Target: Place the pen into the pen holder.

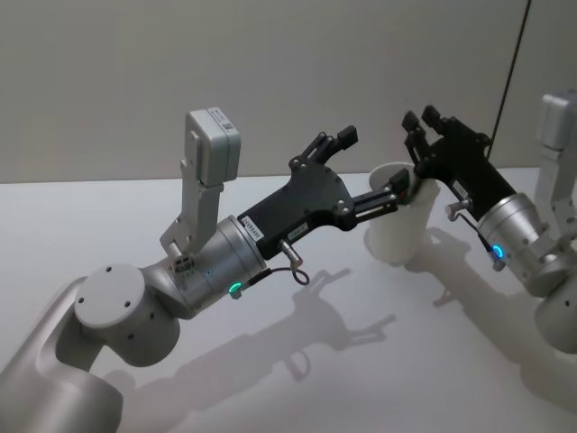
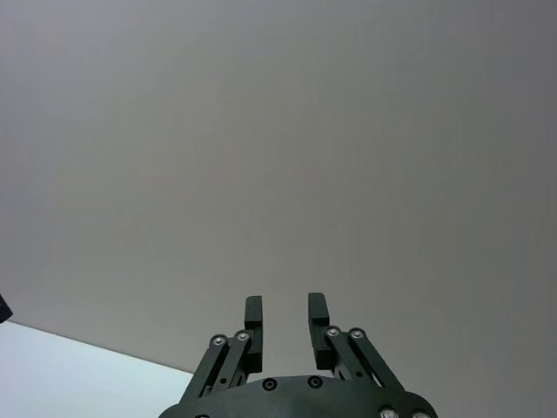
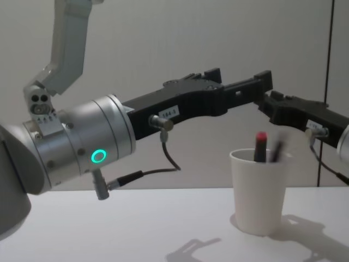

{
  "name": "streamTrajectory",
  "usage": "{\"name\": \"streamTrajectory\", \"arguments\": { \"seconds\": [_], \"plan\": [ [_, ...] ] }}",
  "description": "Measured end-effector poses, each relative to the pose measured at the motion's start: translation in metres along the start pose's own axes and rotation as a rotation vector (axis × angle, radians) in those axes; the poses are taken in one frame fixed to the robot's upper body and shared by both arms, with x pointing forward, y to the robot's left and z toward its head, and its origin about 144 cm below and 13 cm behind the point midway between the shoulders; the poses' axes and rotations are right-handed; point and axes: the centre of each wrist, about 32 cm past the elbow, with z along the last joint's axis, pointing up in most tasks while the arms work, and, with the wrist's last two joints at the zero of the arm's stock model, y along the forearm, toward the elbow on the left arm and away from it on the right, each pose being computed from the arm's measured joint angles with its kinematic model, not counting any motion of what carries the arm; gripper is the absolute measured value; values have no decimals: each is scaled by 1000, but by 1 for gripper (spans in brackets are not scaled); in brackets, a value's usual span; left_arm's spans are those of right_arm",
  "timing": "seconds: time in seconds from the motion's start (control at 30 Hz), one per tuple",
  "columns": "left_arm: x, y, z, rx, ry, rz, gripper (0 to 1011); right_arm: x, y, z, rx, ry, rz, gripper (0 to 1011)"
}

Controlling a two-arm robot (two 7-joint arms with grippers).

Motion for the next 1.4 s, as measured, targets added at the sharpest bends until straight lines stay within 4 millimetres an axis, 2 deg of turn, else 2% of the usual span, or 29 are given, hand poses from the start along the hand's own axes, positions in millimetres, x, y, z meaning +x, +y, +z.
{"name": "streamTrajectory", "arguments": {
  "seconds": [0.07,0.1,0.27,0.3,0.4,0.43,0.83,1.4],
  "plan": [
    [0,0,0,0,0,0,1001,0,0,-1,-1,2,1,305],
    [0,0,0,0,0,0,1001,0,1,-1,-1,2,2,369],
    [0,0,0,0,0,0,1001,-1,2,-3,-2,6,6,501],
    [0,0,0,0,0,0,1001,-1,2,-3,-2,7,7,569],
    [0,0,0,0,0,0,1001,-1,2,-4,-2,8,8,633],
    [0,0,0,0,0,0,1001,-1,3,-4,-3,8,9,692],
    [0,0,0,0,0,0,1001,-1,2,-2,10,20,4,999],
    [0,0,0,0,0,0,1001,4,-11,26,90,41,-60,1001]
  ]
}}
